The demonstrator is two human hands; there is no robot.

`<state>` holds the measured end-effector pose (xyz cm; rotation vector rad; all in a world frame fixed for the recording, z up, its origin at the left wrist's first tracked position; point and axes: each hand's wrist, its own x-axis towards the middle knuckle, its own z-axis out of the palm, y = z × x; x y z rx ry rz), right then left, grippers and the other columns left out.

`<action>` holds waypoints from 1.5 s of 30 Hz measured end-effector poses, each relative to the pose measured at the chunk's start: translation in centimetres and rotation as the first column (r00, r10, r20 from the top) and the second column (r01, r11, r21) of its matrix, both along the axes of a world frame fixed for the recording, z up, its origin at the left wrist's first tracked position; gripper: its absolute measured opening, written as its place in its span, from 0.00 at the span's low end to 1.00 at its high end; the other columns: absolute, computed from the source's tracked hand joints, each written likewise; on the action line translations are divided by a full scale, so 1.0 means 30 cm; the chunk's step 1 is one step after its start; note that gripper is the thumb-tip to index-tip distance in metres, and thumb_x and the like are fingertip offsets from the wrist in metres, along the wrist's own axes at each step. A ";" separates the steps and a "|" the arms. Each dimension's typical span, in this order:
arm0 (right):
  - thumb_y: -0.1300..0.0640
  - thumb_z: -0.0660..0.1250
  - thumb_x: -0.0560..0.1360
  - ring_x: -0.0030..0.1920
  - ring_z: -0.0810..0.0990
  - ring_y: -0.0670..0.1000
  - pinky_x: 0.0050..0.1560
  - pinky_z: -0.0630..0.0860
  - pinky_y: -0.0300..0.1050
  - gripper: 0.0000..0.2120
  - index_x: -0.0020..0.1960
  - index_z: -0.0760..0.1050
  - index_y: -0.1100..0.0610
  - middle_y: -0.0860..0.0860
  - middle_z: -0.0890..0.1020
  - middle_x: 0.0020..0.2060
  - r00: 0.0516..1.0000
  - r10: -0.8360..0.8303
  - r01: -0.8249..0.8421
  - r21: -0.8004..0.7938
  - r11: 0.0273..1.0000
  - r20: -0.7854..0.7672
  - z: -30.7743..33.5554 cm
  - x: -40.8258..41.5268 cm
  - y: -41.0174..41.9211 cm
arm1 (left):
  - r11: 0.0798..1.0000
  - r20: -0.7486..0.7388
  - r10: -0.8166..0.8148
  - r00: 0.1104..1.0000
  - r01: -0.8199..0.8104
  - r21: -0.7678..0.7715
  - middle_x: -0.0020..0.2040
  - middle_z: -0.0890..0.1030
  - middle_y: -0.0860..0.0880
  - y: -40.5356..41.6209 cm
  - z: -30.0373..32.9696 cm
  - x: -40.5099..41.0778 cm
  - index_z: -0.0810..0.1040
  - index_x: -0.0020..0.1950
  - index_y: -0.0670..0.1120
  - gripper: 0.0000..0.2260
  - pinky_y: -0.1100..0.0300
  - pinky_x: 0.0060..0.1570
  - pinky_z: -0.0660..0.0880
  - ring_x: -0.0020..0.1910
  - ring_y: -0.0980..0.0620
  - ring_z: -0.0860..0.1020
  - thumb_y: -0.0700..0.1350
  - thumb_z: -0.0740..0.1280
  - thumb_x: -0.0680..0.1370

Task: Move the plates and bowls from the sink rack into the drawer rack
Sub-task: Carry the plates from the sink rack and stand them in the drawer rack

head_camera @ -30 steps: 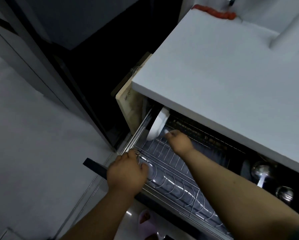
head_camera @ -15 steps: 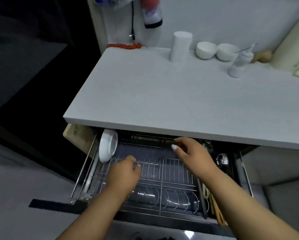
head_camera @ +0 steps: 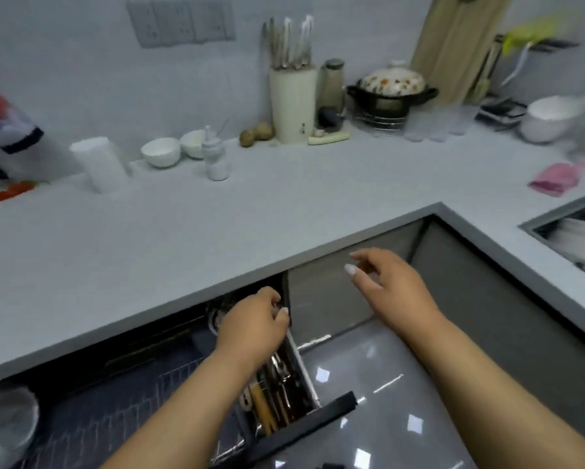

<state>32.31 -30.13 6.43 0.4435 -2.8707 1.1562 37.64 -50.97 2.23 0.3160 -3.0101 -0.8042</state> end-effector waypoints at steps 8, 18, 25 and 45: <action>0.48 0.63 0.77 0.51 0.76 0.46 0.51 0.69 0.38 0.13 0.58 0.77 0.52 0.47 0.79 0.50 0.951 -0.307 0.307 -0.015 0.951 -0.012 -0.006 -0.102 0.589 | 0.940 -0.040 -0.331 0.943 0.333 0.074 0.62 0.75 0.48 0.596 -0.006 -0.273 0.72 0.66 0.47 0.18 0.58 0.57 0.71 0.59 0.51 0.74 0.53 0.62 0.78; 0.50 0.62 0.78 0.46 0.76 0.48 0.43 0.66 0.40 0.10 0.52 0.79 0.54 0.48 0.80 0.45 0.736 -0.676 0.674 -0.066 0.736 -0.030 -0.065 -0.161 1.057 | 0.782 -0.044 -0.618 0.785 0.619 0.072 0.71 0.67 0.49 1.014 -0.017 -0.474 0.64 0.73 0.46 0.25 0.61 0.66 0.62 0.70 0.52 0.64 0.55 0.62 0.79; 0.50 0.63 0.78 0.54 0.76 0.53 0.52 0.70 0.43 0.15 0.58 0.77 0.57 0.52 0.79 0.53 0.623 -0.776 0.782 0.040 0.622 -0.095 -0.115 -0.366 1.270 | 0.699 -0.040 -0.710 0.703 0.711 0.073 0.67 0.71 0.49 1.188 -0.051 -0.668 0.67 0.69 0.47 0.23 0.62 0.63 0.64 0.67 0.51 0.67 0.54 0.63 0.78; 0.53 0.64 0.78 0.57 0.70 0.55 0.55 0.61 0.48 0.09 0.51 0.78 0.58 0.54 0.77 0.50 0.709 -0.699 0.678 0.362 0.640 -0.094 -0.239 -0.667 1.460 | 0.613 0.000 -0.786 0.619 0.779 0.133 0.70 0.69 0.50 1.360 -0.162 -0.892 0.66 0.72 0.46 0.22 0.67 0.65 0.58 0.69 0.53 0.65 0.50 0.62 0.79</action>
